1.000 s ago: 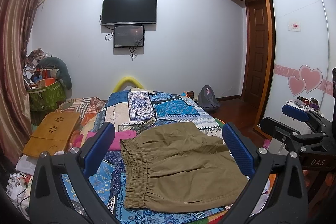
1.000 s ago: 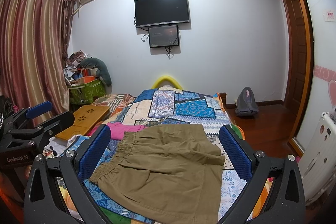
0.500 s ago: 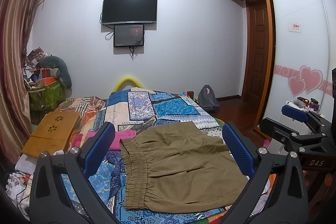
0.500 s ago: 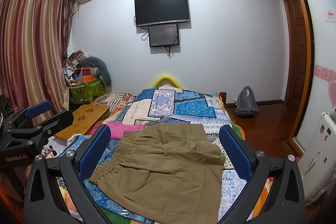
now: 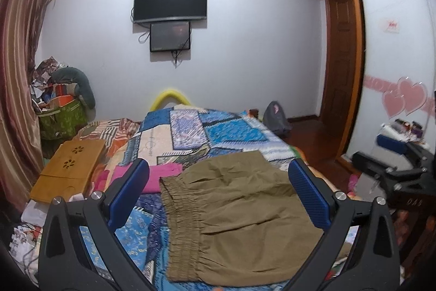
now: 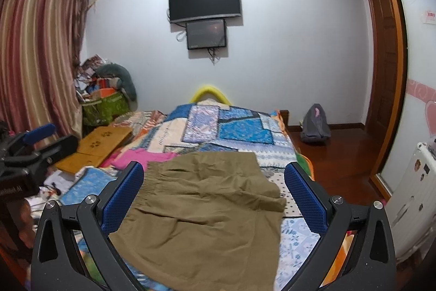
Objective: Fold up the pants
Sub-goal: 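Lower both grippers onto the khaki pants, left at the waistband, right at a leg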
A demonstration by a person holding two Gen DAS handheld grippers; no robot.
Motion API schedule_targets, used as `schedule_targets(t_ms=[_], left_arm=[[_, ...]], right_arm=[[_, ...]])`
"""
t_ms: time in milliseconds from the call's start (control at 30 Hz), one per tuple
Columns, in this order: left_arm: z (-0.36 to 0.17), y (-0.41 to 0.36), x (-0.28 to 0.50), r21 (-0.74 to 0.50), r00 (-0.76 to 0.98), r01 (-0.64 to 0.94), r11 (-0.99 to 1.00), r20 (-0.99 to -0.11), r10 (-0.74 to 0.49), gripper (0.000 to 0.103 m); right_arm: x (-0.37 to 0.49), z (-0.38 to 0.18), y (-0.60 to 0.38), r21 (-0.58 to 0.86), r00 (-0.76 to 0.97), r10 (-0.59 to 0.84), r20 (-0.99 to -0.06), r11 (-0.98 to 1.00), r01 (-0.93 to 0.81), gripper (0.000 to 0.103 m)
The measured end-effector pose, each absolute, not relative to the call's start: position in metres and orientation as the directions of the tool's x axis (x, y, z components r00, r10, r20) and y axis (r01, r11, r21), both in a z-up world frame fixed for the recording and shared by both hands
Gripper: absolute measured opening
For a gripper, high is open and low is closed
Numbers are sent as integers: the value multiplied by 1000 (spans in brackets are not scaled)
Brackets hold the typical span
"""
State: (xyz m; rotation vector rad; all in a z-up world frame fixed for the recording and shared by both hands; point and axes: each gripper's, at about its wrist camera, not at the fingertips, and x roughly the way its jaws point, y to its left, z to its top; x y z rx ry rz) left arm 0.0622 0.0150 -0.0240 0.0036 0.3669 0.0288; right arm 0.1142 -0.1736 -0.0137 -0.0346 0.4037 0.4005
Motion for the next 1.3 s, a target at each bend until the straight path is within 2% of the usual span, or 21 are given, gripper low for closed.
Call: schedule_targets(t_ms=[300, 433, 633, 800, 867, 933, 1000, 1133, 1200, 1300], left_arm=[[-56, 63, 147, 59, 877, -109, 992, -464, 124, 103], [-74, 93, 188, 31, 839, -147, 989, -525, 141, 103], [-113, 133, 252, 44, 775, -198, 979, -604, 184, 103], [-155, 156, 298, 39, 712, -198, 979, -681, 172, 103], [-170, 163, 310, 42, 689, -197, 979, -705, 169, 99], [-188, 170, 325, 52, 656, -197, 979, -735, 171, 83], [-203, 175, 338, 37, 626, -185, 982, -766, 147, 78], [-223, 183, 357, 29, 599, -181, 983, -790, 134, 75], [-232, 187, 364, 31, 584, -182, 983, -801, 133, 74], [-245, 192, 372, 8, 562, -174, 985, -820, 106, 72]], right_arm=[[196, -35, -191, 39, 817, 335, -469, 932, -360, 103], [223, -42, -190, 26, 803, 327, -498, 931, -363, 102], [274, -63, -181, -7, 778, 319, -540, 923, -384, 102], [318, -88, -173, -32, 743, 315, -591, 911, -411, 102], [338, -100, -168, -29, 717, 316, -621, 905, -424, 102], [354, -109, -167, -19, 691, 328, -644, 897, -442, 99], [370, -119, -164, -4, 660, 338, -671, 888, -459, 94], [400, -135, -152, -19, 618, 331, -713, 872, -488, 91], [410, -142, -146, -30, 598, 329, -731, 860, -509, 86], [428, -151, -138, -30, 570, 334, -750, 845, -534, 85]])
